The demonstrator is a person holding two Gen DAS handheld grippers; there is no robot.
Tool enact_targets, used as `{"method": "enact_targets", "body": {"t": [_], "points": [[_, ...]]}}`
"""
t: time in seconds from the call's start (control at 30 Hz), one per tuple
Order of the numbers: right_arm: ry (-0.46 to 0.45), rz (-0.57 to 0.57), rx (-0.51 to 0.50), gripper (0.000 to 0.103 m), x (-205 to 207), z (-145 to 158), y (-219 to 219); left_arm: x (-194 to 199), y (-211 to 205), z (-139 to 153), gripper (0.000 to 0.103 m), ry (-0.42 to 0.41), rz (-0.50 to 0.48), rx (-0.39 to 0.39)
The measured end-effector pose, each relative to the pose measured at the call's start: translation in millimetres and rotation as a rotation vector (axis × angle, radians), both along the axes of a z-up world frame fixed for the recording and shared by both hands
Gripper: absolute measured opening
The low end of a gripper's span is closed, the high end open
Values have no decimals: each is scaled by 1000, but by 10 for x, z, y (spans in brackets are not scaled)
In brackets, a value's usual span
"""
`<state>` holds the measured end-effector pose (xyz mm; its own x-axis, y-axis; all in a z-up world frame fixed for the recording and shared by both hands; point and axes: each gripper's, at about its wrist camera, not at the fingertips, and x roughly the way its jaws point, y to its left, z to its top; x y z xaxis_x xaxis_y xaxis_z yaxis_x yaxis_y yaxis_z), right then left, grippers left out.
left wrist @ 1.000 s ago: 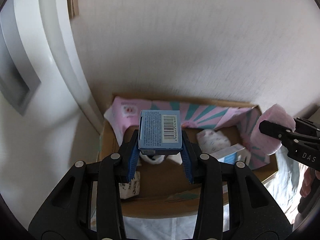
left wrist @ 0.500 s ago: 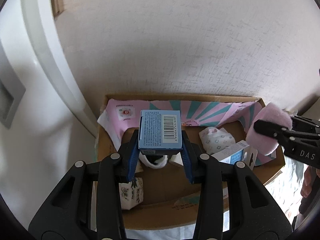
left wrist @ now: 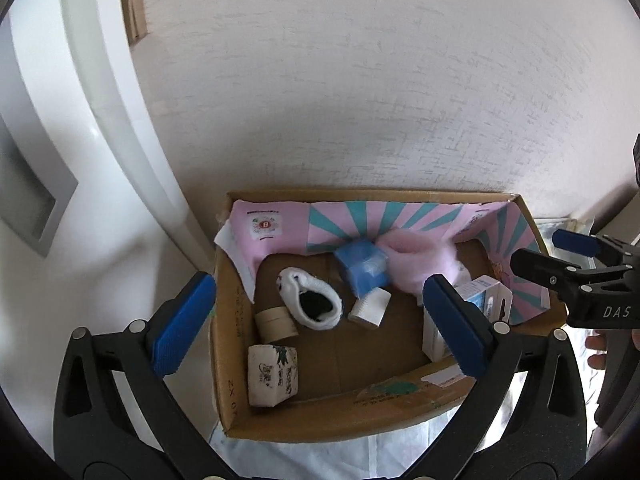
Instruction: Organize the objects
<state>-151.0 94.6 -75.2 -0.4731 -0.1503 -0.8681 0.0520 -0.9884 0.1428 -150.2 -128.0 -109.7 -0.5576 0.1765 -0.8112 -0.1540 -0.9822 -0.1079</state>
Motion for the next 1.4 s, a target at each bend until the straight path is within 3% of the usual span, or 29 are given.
{"method": "enact_targets", "body": {"t": [0.43,0.6,0.67,0.8,1.07,1.17,1.4], "points": [[61,-20,14,103,78,96,-112,154,-44,348,103,50,-4,-22],[77,-22,-2,103,202,195,-65,300,14,559,103,69,12,5],[88,-28,-8,103,301,315,-1,375,82,676,103,79,7,2],[118,-54,6,103,505,593,157,558,259,988,103,99,-22,74],[168,-145,61,103,1043,1118,648,959,655,1445,103,155,-34,44],[170,-166,76,103,1222,1190,804,1130,729,1477,103,147,-35,81],[170,-185,105,103,1550,1156,1013,1401,823,1366,103,135,-7,41]]}}
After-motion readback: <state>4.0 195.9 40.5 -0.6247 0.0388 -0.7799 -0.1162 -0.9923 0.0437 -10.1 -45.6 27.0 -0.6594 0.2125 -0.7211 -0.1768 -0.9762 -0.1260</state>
